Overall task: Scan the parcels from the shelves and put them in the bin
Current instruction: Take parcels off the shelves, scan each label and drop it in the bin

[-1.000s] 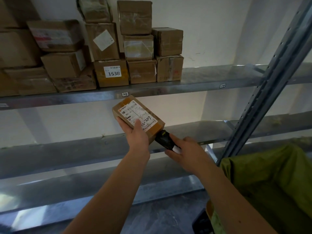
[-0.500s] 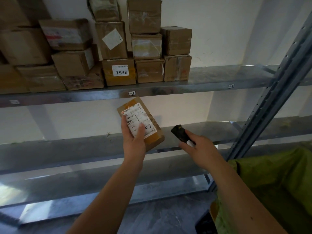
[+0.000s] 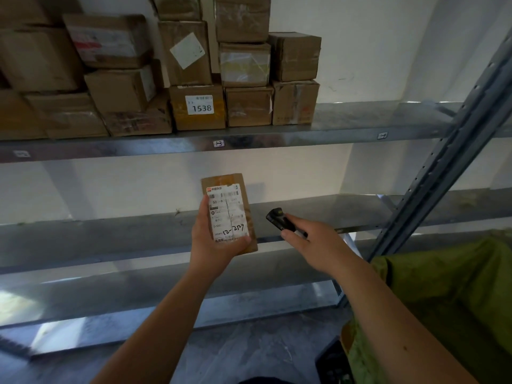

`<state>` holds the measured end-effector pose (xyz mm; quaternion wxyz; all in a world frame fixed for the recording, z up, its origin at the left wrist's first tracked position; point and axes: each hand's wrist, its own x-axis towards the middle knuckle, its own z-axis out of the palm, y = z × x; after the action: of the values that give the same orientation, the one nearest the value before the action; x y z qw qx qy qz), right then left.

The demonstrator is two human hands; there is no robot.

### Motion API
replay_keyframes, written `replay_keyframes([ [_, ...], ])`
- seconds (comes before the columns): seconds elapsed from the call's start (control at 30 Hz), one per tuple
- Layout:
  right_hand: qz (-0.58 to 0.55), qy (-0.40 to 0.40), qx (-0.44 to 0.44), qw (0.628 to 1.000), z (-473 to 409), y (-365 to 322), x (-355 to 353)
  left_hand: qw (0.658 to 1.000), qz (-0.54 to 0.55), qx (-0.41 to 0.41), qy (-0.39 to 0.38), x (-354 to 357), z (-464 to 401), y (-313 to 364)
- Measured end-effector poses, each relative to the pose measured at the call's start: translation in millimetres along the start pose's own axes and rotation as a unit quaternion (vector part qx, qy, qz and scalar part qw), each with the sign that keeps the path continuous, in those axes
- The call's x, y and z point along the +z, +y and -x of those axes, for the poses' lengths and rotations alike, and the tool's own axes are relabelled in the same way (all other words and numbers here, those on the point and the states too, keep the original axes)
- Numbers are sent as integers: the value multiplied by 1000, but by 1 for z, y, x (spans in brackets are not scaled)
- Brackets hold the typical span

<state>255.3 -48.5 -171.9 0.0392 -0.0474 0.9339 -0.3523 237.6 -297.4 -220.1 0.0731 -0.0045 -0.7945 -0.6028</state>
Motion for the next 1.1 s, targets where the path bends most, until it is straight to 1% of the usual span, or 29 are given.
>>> replay_keyframes([
  [0.1, 20, -19, -1, 1000, 1, -5, 2, 998, -56, 8, 5, -3, -2, -6],
  [0.33, 57, -43, -7, 997, 3, -13, 3, 992, -122, 18, 15, -8, -3, -1],
  [0.5, 63, -84, 7, 994, 2, -15, 6, 982, -185, 40, 20, -18, -9, -8],
  [0.6, 67, -119, 12, 990, 2, -18, 8, 975, -218, 39, 28, -27, -11, -14],
  [0.87, 103, -167, 9, 981, 9, -22, 12, 965, -260, 30, 31, -35, -5, -26],
  [1.0, 106, -174, 1, 979, 13, -18, 15, 964, -263, 29, 31, -35, -1, -30],
  [1.1, 99, -164, -3, 982, 16, -13, 16, 965, -258, 31, 32, -36, 2, -32],
])
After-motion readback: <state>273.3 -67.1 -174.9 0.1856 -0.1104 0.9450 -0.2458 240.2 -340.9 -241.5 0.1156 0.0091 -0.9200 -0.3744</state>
